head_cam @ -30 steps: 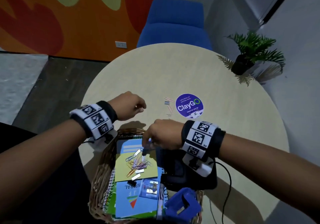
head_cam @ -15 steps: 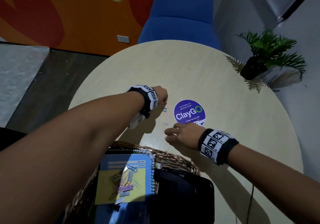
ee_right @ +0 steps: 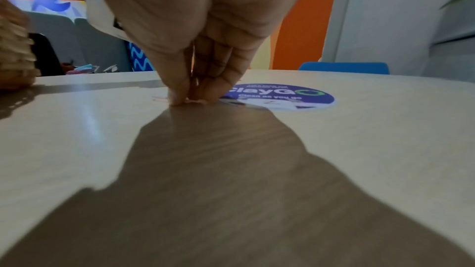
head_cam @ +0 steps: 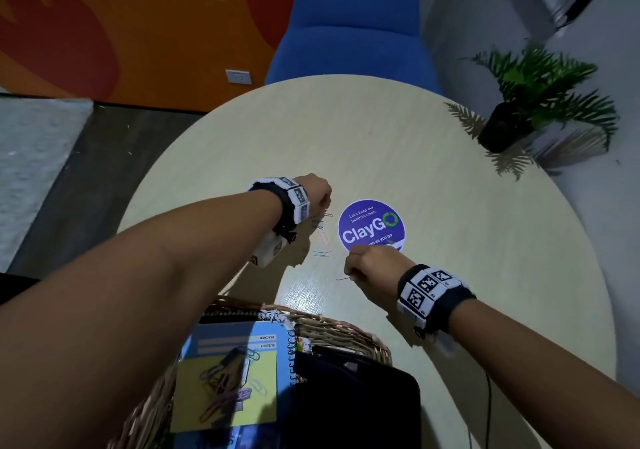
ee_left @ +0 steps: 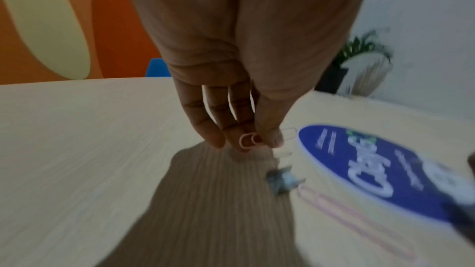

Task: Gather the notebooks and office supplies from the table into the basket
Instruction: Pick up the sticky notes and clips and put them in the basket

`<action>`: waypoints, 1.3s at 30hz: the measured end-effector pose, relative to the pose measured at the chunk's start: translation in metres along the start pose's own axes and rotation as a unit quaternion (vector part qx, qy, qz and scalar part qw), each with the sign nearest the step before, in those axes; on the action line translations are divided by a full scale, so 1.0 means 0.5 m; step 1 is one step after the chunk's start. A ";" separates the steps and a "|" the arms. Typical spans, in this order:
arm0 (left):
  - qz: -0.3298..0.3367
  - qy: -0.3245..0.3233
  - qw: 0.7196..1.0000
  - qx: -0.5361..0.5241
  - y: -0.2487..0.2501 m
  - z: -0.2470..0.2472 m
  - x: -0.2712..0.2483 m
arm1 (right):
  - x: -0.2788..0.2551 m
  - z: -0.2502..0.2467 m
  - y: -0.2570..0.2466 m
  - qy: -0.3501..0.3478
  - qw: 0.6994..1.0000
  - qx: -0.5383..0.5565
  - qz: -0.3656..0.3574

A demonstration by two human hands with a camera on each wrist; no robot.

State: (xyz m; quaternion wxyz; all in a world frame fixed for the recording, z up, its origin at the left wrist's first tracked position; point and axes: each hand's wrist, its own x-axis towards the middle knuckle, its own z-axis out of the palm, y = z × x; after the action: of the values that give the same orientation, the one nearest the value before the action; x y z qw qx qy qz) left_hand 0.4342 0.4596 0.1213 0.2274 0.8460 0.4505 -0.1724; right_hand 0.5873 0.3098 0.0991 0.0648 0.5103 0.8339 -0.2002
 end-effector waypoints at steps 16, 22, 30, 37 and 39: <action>0.092 0.001 0.989 -0.112 -0.079 0.039 -0.524 | -0.026 -0.170 -0.128 0.029 0.991 0.130 0.027; 0.087 0.012 0.992 -0.091 -0.107 0.127 -0.569 | -0.030 -0.189 -0.268 -0.053 0.980 0.184 -0.052; 0.008 0.109 0.990 -0.088 -0.174 0.052 -0.538 | -0.059 -0.149 -0.312 -0.168 0.959 0.202 -0.106; -0.009 0.144 0.989 -0.022 -0.144 -0.019 -0.356 | -0.020 -0.168 -0.129 -0.055 0.984 0.127 0.108; -0.002 0.124 0.992 0.000 -0.113 -0.036 -0.286 | 0.011 -0.143 -0.075 -0.036 0.977 0.086 0.189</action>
State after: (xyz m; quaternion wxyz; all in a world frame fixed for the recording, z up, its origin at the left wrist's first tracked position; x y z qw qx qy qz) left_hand 0.3119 0.3992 0.1941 0.1692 0.8601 0.4766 -0.0668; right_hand 0.5586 0.3279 0.1727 0.0875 0.6550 0.6988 -0.2737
